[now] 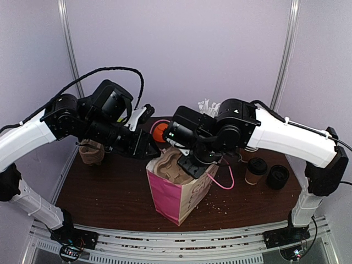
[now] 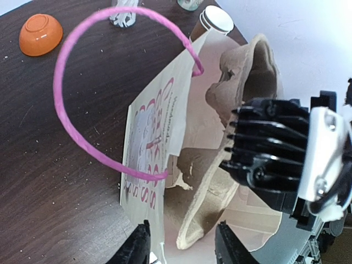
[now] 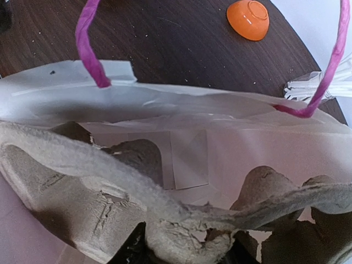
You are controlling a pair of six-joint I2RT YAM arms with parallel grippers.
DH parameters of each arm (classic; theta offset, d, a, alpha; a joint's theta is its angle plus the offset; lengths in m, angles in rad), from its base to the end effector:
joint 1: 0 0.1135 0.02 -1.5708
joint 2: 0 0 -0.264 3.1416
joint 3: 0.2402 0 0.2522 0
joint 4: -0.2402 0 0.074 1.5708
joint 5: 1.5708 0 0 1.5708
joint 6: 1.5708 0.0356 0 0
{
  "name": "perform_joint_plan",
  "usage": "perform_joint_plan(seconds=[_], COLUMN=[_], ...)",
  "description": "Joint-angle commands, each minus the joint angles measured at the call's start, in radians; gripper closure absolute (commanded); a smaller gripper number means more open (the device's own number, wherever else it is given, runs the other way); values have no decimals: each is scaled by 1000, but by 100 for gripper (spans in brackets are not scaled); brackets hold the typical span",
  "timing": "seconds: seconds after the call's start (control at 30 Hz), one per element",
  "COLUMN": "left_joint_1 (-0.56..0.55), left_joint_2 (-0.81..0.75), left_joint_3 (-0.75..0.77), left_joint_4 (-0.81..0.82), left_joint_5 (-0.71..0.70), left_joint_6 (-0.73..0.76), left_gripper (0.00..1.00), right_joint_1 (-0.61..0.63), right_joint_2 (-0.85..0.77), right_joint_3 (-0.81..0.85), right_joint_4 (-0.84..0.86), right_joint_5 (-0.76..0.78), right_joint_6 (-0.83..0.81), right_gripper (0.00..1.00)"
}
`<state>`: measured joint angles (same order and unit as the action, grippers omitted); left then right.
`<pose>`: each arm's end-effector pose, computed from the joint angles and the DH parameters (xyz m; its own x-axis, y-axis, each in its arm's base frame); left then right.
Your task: Pack the takeout coffee
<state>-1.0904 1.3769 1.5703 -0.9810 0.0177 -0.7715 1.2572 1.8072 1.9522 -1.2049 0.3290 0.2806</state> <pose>0.1267 -0.2444 0.4008 -0.8570 0.1361 -0.4970 0.4114 0.7614 -0.5009 0.1245 0.3467 0.3710 -0.4944 -0.6748 -0.5479 -0.7436 0.6547 -0.1354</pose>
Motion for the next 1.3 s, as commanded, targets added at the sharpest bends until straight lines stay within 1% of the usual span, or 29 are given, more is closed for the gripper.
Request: perform_joint_plan(seconds=[0.0, 0.07, 0.23, 0.53, 0.67, 0.73, 0.83, 0.9, 1.03, 1.17, 1.27], left_joint_1=[-5, -5, -5, -5, -5, -5, 1, 20, 69, 103, 124], left_joint_2=[-20, -19, -11, 8, 14, 18, 23, 20, 5, -8, -16], left_joint_3=[-10, -16, -20, -24, -25, -23, -26, -41, -98, -144, -170], left_joint_4=[55, 71, 101, 130, 141, 145, 154, 174, 248, 328, 382], left_joint_5=[-41, -47, -56, -86, -103, -113, -119, -102, -20, 48, 84], left_joint_6=[2, 3, 14, 30, 36, 40, 36, 33, 23, -1, -21], left_gripper=[58, 60, 62, 63, 60, 56, 48, 45, 43, 43, 46], right_joint_1=[-9, -8, -11, -25, -26, -26, -25, -25, -26, -26, -25], right_joint_2=[5, -1, -3, 19, 19, 15, 1, -6, -23, -33, -39], right_joint_3=[22, 2, -62, -95, -89, -86, -91, -97, -118, -135, -144], right_joint_4=[-59, -59, -58, -39, -35, -37, -35, -33, -18, -5, 4], right_joint_5=[-41, -87, -85, -120, -127, -127, -128, -128, -128, -133, -133], right_joint_6=[37, 38, 48, 44, 42, 44, 47, 49, 49, 50, 49], right_gripper=[62, 61, 61, 61, 61, 61, 61, 62, 62, 62, 62])
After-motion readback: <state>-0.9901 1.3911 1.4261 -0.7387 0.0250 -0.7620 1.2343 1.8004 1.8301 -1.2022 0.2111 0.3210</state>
